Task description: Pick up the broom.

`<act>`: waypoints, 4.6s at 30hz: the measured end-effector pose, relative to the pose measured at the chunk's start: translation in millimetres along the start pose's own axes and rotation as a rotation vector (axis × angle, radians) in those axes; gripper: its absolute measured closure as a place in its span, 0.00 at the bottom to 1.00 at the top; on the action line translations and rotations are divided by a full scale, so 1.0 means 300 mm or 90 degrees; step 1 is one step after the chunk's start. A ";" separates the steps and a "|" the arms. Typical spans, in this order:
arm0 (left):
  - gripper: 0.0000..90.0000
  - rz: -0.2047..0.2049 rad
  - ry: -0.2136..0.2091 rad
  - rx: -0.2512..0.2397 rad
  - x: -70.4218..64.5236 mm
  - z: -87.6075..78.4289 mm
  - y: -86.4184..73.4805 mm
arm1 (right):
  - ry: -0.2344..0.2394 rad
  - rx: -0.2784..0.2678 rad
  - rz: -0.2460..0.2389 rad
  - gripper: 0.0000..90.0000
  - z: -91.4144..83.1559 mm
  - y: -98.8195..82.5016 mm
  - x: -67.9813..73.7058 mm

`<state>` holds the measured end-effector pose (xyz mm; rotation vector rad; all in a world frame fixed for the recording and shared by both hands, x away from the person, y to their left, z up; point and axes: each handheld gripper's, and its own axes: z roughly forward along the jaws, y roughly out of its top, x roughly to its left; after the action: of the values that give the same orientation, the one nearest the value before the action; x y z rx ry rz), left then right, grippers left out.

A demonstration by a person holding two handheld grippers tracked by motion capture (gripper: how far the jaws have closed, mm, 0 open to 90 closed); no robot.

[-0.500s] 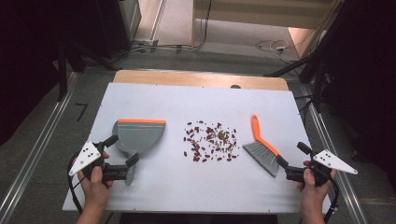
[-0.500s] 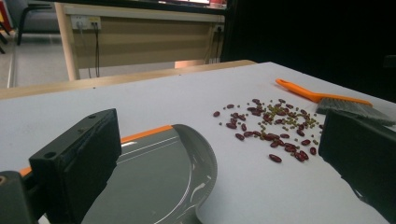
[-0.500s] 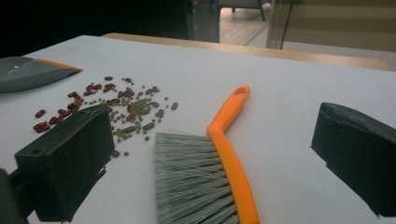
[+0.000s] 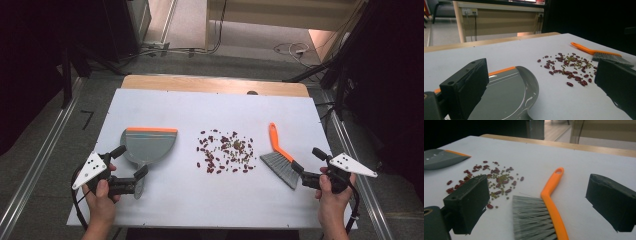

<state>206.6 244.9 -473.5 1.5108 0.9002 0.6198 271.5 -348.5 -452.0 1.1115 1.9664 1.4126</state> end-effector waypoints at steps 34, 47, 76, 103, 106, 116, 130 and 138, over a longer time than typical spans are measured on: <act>0.00 0.022 0.005 0.014 -0.018 0.007 0.002 | -0.031 0.333 0.084 0.63 0.395 0.187 -0.088; 0.00 0.021 0.007 0.014 -0.013 0.008 -0.002 | -0.091 0.469 0.106 0.61 0.517 0.155 -0.083; 0.00 0.047 0.009 0.025 -0.033 0.014 0.005 | -0.179 0.453 0.119 0.75 0.527 0.124 -0.021; 0.00 0.119 -0.004 0.027 -0.151 0.042 0.047 | -0.044 0.027 0.123 0.76 0.166 0.087 -0.001; 0.00 0.123 -0.016 0.023 -0.178 0.055 0.056 | -0.036 0.001 0.131 0.76 0.143 0.084 -0.004; 0.00 0.133 -0.035 0.018 -0.235 0.085 0.075 | -0.001 -0.077 0.164 0.76 0.091 0.105 0.000; 0.00 0.146 -0.068 0.003 -0.329 0.114 0.128 | 0.058 -0.165 0.146 0.76 0.041 0.222 0.090; 0.00 0.142 -0.124 0.002 -0.428 0.182 0.164 | 0.105 -0.165 0.128 0.76 0.057 0.258 0.195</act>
<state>188.6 108.8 -418.4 1.6557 0.5892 0.6186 277.8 -280.1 -381.5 1.1260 1.7506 1.8593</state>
